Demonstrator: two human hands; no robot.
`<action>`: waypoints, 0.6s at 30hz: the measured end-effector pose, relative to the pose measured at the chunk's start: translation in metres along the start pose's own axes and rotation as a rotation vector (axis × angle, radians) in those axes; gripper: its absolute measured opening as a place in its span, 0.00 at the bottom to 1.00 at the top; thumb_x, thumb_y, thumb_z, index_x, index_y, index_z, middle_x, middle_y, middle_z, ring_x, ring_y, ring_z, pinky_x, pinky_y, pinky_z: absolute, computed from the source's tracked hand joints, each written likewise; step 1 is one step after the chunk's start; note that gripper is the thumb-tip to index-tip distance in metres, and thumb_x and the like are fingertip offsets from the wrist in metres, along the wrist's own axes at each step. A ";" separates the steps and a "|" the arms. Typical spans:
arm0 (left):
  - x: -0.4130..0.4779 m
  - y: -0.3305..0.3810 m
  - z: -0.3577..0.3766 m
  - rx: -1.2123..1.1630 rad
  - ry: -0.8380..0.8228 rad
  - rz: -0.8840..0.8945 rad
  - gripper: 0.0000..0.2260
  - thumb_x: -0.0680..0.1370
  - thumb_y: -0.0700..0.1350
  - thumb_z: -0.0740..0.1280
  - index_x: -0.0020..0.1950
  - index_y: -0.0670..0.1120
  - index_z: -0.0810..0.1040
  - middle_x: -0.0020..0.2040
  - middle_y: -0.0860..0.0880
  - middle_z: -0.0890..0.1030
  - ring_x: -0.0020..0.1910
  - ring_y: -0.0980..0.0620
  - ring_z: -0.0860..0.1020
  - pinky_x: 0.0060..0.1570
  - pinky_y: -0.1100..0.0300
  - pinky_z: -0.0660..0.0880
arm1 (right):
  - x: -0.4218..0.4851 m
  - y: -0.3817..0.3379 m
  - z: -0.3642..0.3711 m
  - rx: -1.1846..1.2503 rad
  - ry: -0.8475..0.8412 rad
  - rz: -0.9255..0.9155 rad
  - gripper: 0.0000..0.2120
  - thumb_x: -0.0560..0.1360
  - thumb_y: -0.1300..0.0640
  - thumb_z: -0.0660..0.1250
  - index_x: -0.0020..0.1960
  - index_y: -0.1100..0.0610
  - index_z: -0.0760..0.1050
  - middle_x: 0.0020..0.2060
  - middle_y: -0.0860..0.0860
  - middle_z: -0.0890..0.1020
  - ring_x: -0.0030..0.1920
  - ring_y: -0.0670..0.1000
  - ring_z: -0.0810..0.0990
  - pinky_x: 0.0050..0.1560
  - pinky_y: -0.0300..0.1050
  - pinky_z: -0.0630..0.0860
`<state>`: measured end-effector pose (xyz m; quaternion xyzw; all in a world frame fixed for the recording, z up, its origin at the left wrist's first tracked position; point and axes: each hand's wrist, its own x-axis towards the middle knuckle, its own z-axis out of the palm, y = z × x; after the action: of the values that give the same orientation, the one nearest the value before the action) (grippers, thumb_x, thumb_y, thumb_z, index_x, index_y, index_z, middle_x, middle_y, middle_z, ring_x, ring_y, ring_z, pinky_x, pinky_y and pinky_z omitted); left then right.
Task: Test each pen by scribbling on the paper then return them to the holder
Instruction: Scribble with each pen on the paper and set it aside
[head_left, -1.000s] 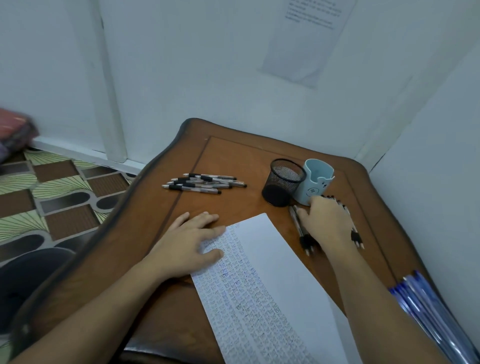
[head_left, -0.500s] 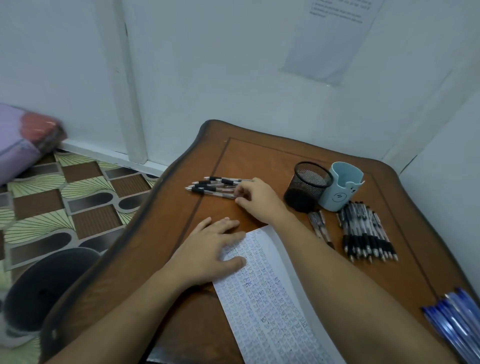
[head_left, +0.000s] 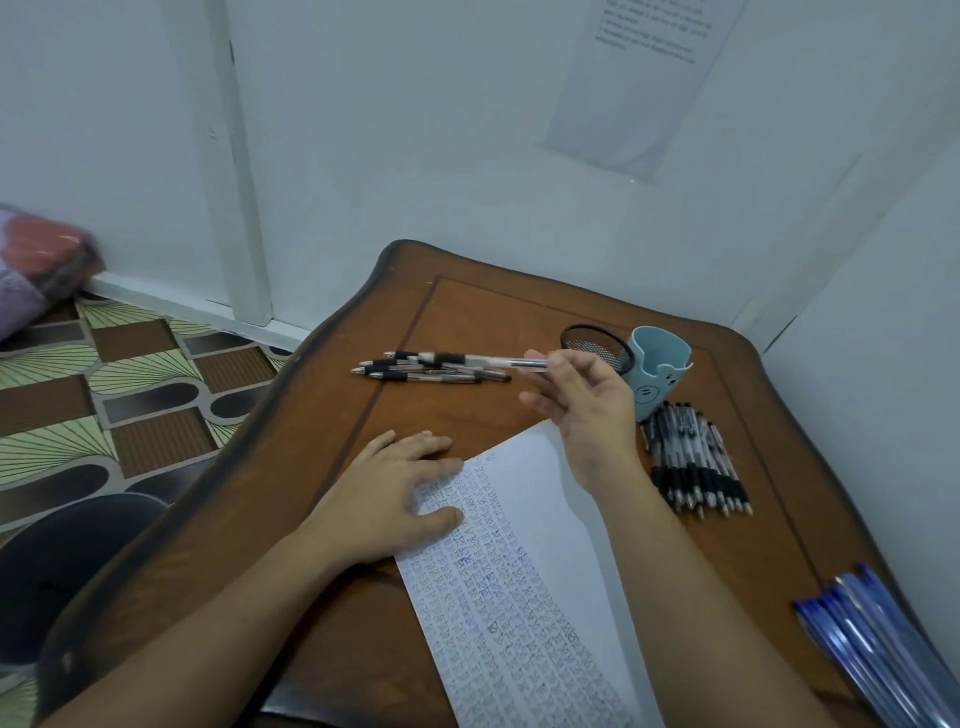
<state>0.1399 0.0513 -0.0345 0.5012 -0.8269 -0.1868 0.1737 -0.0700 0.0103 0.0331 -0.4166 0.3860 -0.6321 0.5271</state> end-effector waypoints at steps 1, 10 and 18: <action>0.000 0.001 0.000 0.002 -0.002 0.000 0.36 0.67 0.72 0.51 0.73 0.61 0.68 0.76 0.61 0.61 0.71 0.70 0.51 0.72 0.63 0.39 | -0.002 -0.003 0.000 0.082 0.034 0.004 0.04 0.74 0.60 0.69 0.47 0.60 0.76 0.48 0.58 0.86 0.45 0.54 0.86 0.42 0.44 0.84; 0.000 0.001 0.000 0.001 0.010 0.001 0.37 0.66 0.73 0.51 0.72 0.61 0.68 0.75 0.62 0.61 0.70 0.71 0.50 0.71 0.64 0.39 | -0.007 -0.016 0.008 0.164 0.073 0.087 0.10 0.84 0.48 0.52 0.53 0.48 0.71 0.31 0.51 0.69 0.22 0.45 0.62 0.22 0.33 0.61; 0.000 0.002 0.000 -0.004 0.011 -0.006 0.36 0.66 0.72 0.52 0.72 0.61 0.68 0.75 0.62 0.61 0.70 0.71 0.50 0.72 0.63 0.40 | -0.010 -0.011 0.007 0.106 -0.050 0.090 0.05 0.75 0.52 0.66 0.46 0.52 0.71 0.23 0.47 0.64 0.21 0.44 0.60 0.20 0.33 0.57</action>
<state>0.1386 0.0524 -0.0342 0.5043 -0.8240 -0.1864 0.1787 -0.0666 0.0212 0.0442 -0.3861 0.3568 -0.6167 0.5860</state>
